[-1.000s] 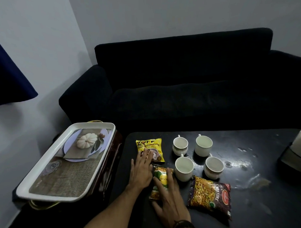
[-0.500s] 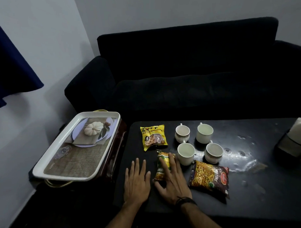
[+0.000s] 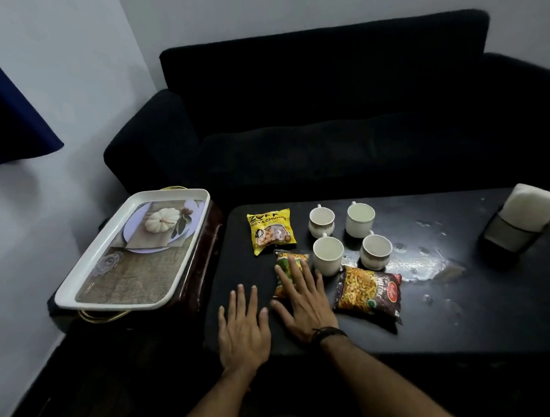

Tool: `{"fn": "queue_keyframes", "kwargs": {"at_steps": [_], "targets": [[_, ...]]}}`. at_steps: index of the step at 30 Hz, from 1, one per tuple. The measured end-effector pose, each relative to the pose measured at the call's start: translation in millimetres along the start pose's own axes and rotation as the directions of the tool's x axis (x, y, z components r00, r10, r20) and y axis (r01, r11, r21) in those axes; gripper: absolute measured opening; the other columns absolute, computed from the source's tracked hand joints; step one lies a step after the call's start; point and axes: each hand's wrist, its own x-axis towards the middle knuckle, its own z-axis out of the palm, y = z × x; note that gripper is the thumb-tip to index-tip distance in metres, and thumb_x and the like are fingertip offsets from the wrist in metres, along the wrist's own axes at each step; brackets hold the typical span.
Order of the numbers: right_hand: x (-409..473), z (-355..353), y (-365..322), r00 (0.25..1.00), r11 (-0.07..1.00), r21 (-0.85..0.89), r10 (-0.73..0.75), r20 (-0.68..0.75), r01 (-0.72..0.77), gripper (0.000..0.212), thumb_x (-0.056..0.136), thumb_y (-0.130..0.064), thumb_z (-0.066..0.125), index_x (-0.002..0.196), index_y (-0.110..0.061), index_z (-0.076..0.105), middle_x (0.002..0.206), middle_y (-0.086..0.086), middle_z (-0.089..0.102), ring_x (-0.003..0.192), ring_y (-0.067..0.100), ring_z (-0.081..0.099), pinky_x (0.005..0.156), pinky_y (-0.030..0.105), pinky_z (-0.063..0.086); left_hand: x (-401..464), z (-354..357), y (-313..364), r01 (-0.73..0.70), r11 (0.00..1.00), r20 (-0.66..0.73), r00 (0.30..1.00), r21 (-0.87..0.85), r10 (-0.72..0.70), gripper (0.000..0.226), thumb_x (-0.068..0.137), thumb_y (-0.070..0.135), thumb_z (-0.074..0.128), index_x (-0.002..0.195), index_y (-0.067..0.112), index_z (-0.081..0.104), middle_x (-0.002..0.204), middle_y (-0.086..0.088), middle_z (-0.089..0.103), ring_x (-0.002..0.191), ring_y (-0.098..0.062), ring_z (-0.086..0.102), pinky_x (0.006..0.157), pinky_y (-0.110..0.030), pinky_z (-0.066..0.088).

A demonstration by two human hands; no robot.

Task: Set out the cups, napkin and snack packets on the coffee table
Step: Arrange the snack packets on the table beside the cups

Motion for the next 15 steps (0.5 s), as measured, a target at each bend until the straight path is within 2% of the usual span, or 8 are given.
{"fn": "queue_keyframes", "kwargs": {"at_steps": [2,4,5,7,9,11,13,15], "targets": [[-6,-4,-1,0.997,0.998,0.004,-0.064,-0.032,0.064,0.077,0.092,-0.070,0.028,0.154,-0.040,-0.005,0.165,-0.003,-0.015,0.151,0.018,-0.018,0.121,0.042,-0.005,0,1,0,0.005,1.000,0.006,1.000,0.002,-0.005,0.060,0.098,0.053,0.007,0.155,0.034,0.003,0.164,0.005,-0.003,0.152,-0.013,-0.004,0.122,-0.041,-0.001],[-17,-10,3,0.982,0.994,0.002,-0.108,-0.153,0.110,0.068,0.094,-0.060,0.039,0.153,-0.031,0.019,0.163,0.003,0.013,0.150,0.024,0.010,0.121,0.041,0.017,0,4,-1,0.013,1.000,0.011,1.000,-0.014,-0.013,0.060,0.098,0.054,0.007,0.155,0.035,0.003,0.164,0.006,-0.003,0.151,-0.012,-0.005,0.123,-0.041,-0.001],[-23,-15,9,0.964,0.996,-0.007,-0.092,-0.249,0.093,0.061,0.093,-0.055,0.043,0.146,-0.027,0.031,0.155,0.005,0.028,0.142,0.026,0.027,0.116,0.040,0.030,1,4,0,0.018,1.000,0.005,1.000,-0.018,-0.018,0.060,0.098,0.054,0.008,0.155,0.035,0.005,0.164,0.006,-0.001,0.151,-0.012,-0.004,0.123,-0.041,0.000],[-38,-27,29,0.919,1.000,-0.028,0.000,-0.393,-0.012,0.053,0.090,-0.053,0.048,0.133,-0.022,0.042,0.138,0.006,0.040,0.124,0.025,0.042,0.105,0.038,0.037,2,5,0,0.027,0.999,-0.012,1.000,-0.024,-0.028,0.060,0.098,0.053,0.013,0.155,0.034,0.010,0.164,0.005,0.004,0.152,-0.012,0.001,0.123,-0.041,0.002],[-54,-40,54,0.896,0.988,-0.043,0.116,-0.429,-0.148,0.053,0.086,-0.055,0.052,0.127,-0.022,0.046,0.132,0.006,0.043,0.120,0.026,0.044,0.104,0.040,0.034,1,6,1,0.027,0.999,-0.019,0.999,-0.022,-0.028,0.060,0.098,0.052,0.015,0.155,0.033,0.012,0.164,0.005,0.007,0.152,-0.013,0.004,0.123,-0.041,0.005],[-68,-51,74,0.888,0.958,-0.076,0.224,-0.401,-0.276,0.061,0.080,-0.060,0.056,0.127,-0.022,0.048,0.133,0.007,0.042,0.122,0.028,0.043,0.106,0.045,0.031,1,8,0,0.026,0.999,-0.020,0.999,-0.020,-0.026,0.061,0.097,0.053,0.014,0.155,0.032,0.012,0.164,0.005,0.008,0.152,-0.013,0.005,0.123,-0.042,0.006],[-76,-59,88,0.901,0.920,-0.124,0.324,-0.288,-0.371,0.075,0.074,-0.067,0.057,0.135,-0.025,0.045,0.142,0.009,0.037,0.132,0.032,0.038,0.110,0.050,0.026,3,8,0,0.032,0.999,-0.016,0.999,-0.029,-0.032,0.061,0.098,0.052,0.015,0.155,0.032,0.013,0.164,0.004,0.009,0.152,-0.013,0.006,0.123,-0.042,0.006],[-80,-61,98,0.919,0.909,-0.147,0.373,-0.125,-0.389,0.083,0.075,-0.069,0.055,0.146,-0.033,0.033,0.154,0.008,0.025,0.144,0.034,0.023,0.114,0.052,0.023,3,9,0,0.033,0.999,-0.014,0.999,-0.023,-0.033,0.061,0.098,0.053,0.015,0.155,0.032,0.012,0.164,0.004,0.008,0.152,-0.013,0.005,0.123,-0.043,0.006]]}}
